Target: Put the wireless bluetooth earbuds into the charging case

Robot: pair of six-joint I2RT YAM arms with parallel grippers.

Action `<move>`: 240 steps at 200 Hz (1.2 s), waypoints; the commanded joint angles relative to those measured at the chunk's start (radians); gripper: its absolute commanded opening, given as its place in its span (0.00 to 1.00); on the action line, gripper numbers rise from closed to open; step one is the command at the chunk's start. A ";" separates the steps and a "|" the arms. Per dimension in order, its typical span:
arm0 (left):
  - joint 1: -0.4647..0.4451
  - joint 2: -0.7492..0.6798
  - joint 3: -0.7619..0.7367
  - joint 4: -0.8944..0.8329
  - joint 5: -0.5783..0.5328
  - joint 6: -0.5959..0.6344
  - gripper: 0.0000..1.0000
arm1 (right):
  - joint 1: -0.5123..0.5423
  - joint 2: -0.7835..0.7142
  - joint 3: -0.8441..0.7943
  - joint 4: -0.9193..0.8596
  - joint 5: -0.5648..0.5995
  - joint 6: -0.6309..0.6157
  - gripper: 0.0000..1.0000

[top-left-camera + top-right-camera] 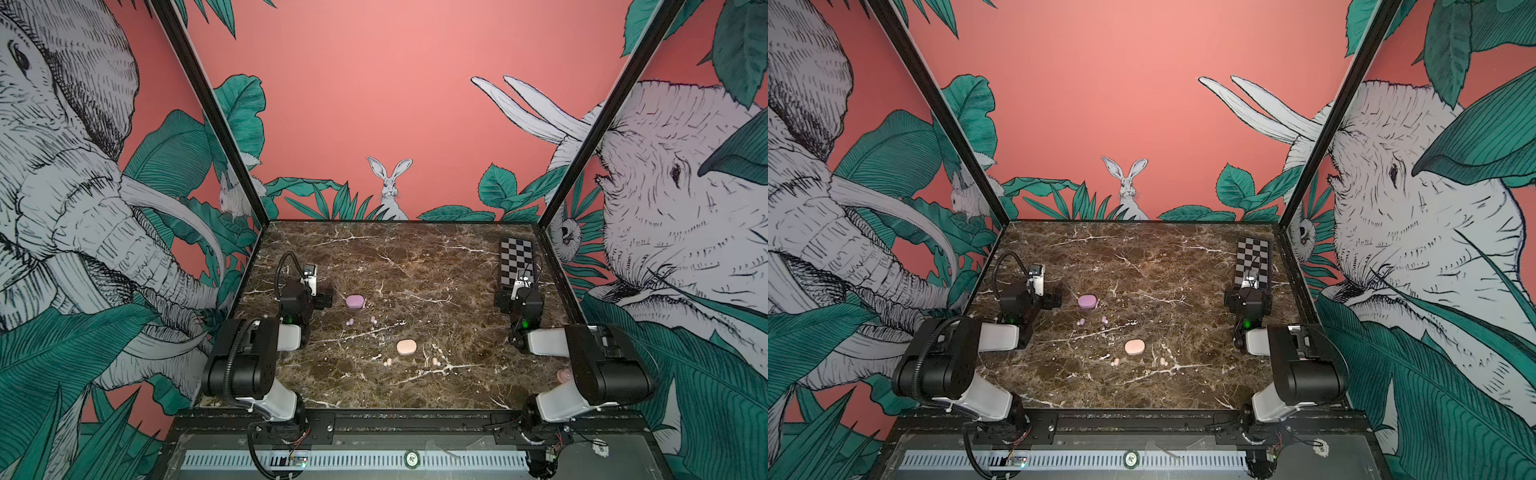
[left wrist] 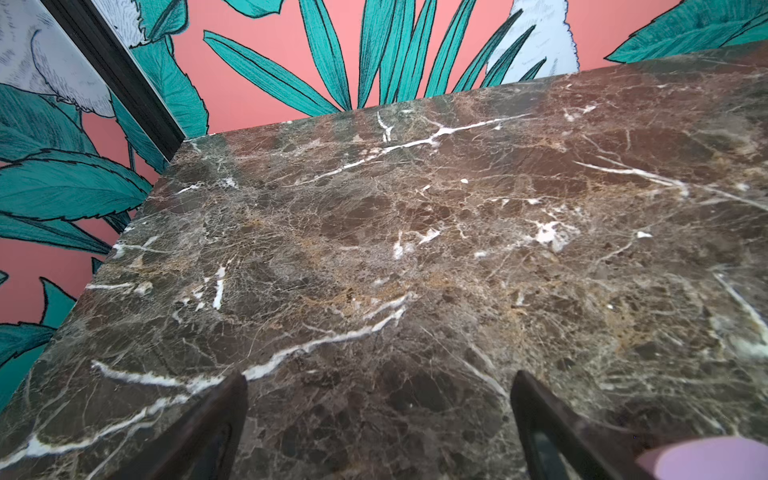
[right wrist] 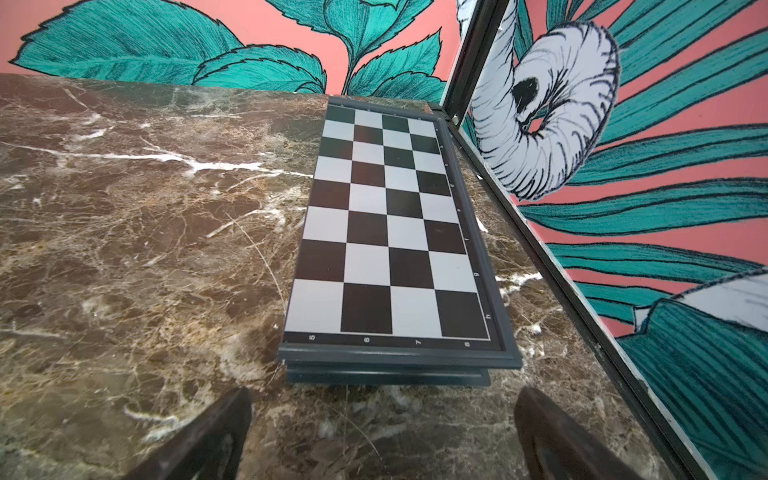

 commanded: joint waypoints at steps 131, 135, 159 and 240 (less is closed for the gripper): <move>0.008 -0.007 0.000 0.008 -0.009 -0.014 0.99 | -0.001 -0.011 0.005 0.038 0.000 -0.005 0.98; 0.008 -0.006 0.004 0.003 -0.022 -0.021 0.99 | 0.000 -0.010 0.005 0.038 0.000 -0.004 0.98; 0.008 -0.005 0.005 0.002 -0.028 -0.022 0.99 | 0.000 -0.010 0.005 0.038 0.000 -0.004 0.98; 0.008 -0.005 0.006 0.000 -0.030 -0.022 0.99 | -0.001 -0.010 0.005 0.038 0.000 -0.005 0.98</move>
